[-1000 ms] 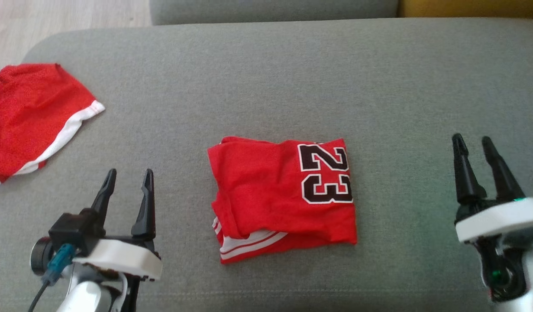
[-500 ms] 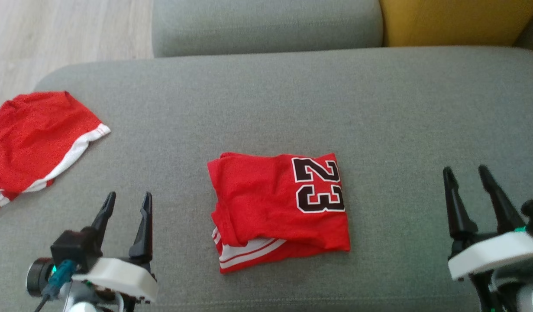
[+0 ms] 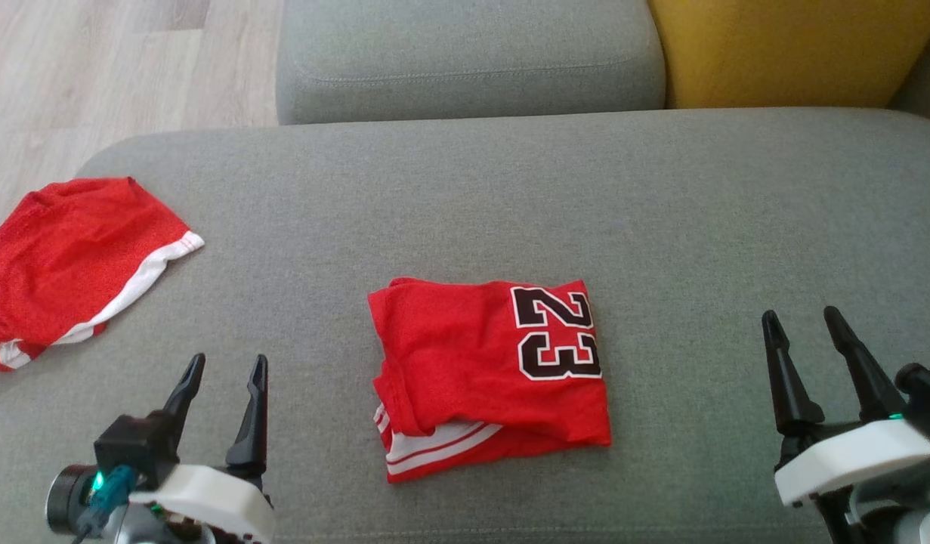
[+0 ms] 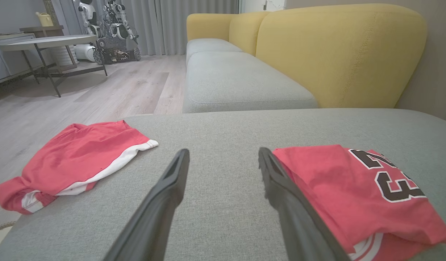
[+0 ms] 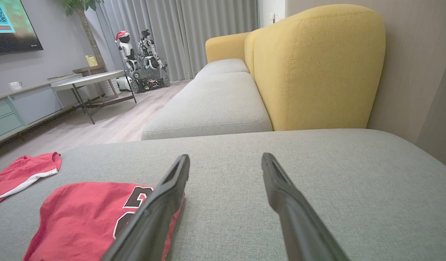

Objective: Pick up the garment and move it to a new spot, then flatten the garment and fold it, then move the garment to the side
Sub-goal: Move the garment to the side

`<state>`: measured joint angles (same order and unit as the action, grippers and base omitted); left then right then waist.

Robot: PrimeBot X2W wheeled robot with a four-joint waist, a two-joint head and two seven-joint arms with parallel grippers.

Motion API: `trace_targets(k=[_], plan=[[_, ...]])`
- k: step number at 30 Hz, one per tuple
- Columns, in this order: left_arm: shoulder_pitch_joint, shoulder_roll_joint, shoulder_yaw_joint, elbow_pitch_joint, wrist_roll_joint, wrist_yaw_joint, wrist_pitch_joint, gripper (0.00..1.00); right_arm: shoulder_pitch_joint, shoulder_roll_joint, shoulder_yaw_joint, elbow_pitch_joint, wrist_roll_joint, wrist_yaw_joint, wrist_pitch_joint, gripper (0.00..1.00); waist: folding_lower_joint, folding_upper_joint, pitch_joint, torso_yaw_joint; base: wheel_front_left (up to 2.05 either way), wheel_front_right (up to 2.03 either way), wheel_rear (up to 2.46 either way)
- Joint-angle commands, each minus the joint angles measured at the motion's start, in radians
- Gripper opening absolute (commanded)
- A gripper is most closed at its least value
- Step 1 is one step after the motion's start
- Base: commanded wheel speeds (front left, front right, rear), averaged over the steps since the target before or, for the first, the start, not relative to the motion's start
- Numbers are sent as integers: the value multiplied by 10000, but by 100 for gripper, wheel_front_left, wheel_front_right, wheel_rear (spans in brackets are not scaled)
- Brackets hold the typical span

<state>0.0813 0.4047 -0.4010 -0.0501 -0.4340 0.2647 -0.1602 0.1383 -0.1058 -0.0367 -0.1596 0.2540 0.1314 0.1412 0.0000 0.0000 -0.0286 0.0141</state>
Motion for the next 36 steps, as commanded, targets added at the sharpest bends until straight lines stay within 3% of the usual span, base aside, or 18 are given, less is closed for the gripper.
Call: trace_targets(k=[1, 27, 36], plan=[[-327, 274, 437, -314, -36, 84, -11, 100, -150, -102, 209, -345, -47, -7, 0, 100, 0, 0, -18, 8, 0, 0, 0], [-338, 314, 348, -370, -106, 231, -18, 100, -204, -42, 113, -122, -96, -7, 32, 100, 0, 0, -93, 29, 0, 0, 0], [-836, 359, 261, -385, -43, 79, -29, 100, -381, -43, -50, 111, -103, -7, 0, 100, 0, 0, 200, 400, 0, 0, 0]])
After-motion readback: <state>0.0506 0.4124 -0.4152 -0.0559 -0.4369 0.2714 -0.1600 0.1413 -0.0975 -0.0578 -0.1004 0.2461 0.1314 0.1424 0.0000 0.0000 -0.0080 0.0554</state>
